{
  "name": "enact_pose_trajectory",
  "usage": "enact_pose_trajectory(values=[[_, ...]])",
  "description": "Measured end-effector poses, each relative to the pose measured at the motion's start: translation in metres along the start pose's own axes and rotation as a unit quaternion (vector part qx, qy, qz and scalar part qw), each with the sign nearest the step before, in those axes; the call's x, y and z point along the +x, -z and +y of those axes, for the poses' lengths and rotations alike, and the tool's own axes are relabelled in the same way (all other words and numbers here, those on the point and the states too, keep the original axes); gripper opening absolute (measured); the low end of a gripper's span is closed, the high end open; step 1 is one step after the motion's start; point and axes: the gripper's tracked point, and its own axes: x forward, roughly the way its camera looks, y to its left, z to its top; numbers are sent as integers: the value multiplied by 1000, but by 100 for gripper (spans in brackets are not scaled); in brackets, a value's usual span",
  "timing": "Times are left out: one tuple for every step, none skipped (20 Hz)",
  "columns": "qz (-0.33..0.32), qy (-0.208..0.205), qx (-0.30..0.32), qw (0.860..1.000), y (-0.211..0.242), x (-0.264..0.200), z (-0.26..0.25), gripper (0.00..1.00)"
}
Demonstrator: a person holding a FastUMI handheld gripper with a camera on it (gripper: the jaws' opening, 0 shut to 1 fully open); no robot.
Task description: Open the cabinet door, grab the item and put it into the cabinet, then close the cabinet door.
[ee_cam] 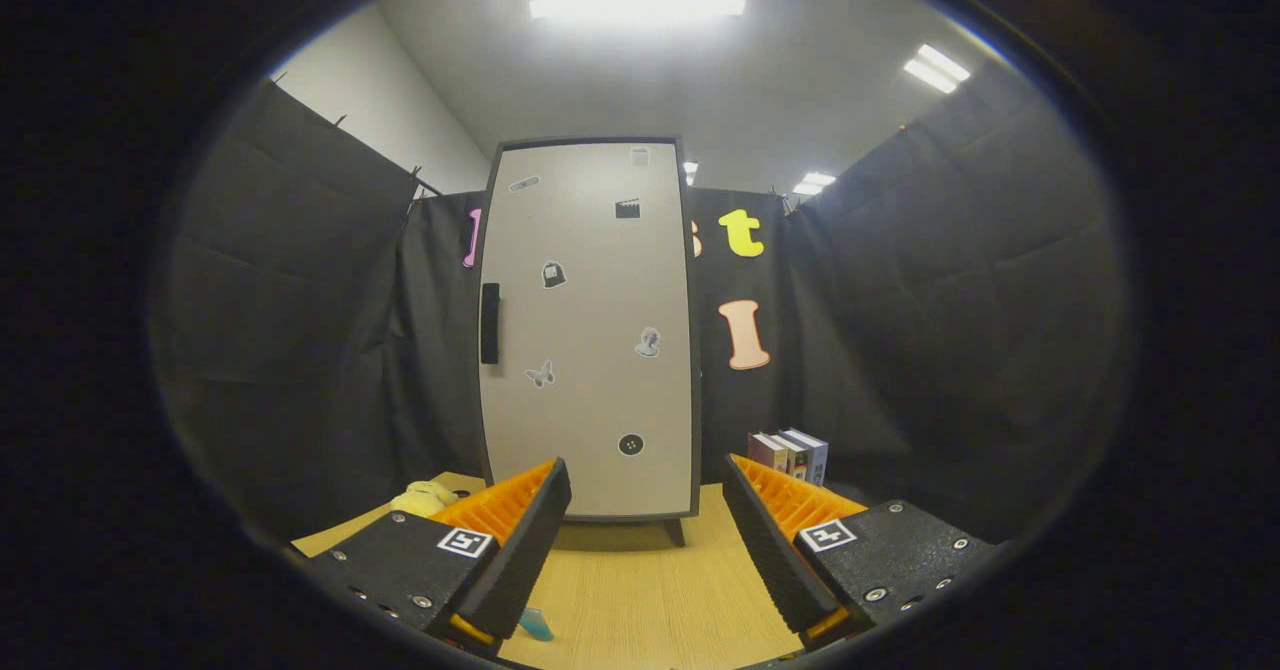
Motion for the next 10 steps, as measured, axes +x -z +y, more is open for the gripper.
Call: enact_pose_trajectory(values=[[1, -3, 0, 1000, 0, 1, 3, 95], [2, -5, 1, 1000, -1, 4, 6, 95], [1, -9, 2, 1000, -3, 6, 8, 95], [0, -13, 4, 1000, -7, 10, 12, 95], [-3, -18, 5, 1000, -12, 15, 16, 95], [-7, -22, 6, 1000, -18, 21, 20, 95], [-11, -27, 7, 1000, -23, 28, 25, 95], [-14, -32, 9, 999, -30, 35, 30, 95], [-15, -36, 11, 999, -36, 42, 34, 95], [-15, -41, 15, 999, -41, 51, 40, 95]])
